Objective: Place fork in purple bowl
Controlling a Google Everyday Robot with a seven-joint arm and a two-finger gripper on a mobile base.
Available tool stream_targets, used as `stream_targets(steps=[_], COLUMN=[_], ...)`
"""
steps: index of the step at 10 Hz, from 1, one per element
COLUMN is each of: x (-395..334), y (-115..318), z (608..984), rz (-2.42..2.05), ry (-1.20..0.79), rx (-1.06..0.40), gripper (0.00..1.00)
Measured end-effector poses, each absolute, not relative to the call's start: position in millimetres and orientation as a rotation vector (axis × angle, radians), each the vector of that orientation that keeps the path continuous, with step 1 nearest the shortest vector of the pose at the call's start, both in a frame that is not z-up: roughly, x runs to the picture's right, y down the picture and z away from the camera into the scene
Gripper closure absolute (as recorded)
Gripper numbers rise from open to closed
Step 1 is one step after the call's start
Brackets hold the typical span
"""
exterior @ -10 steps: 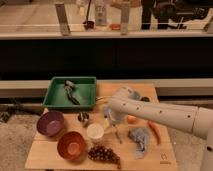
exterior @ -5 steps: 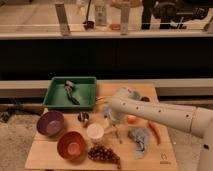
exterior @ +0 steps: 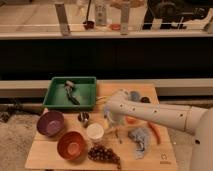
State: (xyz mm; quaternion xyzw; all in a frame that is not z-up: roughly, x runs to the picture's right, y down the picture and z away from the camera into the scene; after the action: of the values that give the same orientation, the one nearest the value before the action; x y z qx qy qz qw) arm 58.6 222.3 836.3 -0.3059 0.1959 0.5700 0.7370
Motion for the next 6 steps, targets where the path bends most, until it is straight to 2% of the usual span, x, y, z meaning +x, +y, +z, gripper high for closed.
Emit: stream_targets(steps=[3, 4, 6], x=[67, 73, 76], y=[227, 228, 230], z=[844, 846, 846], rz=[1.272, 1.289, 1.293], ry=[0.457, 0.466, 0.479], rx=[-0.697, -0.706, -0.709], gripper=[0.2, 0.24, 0.45])
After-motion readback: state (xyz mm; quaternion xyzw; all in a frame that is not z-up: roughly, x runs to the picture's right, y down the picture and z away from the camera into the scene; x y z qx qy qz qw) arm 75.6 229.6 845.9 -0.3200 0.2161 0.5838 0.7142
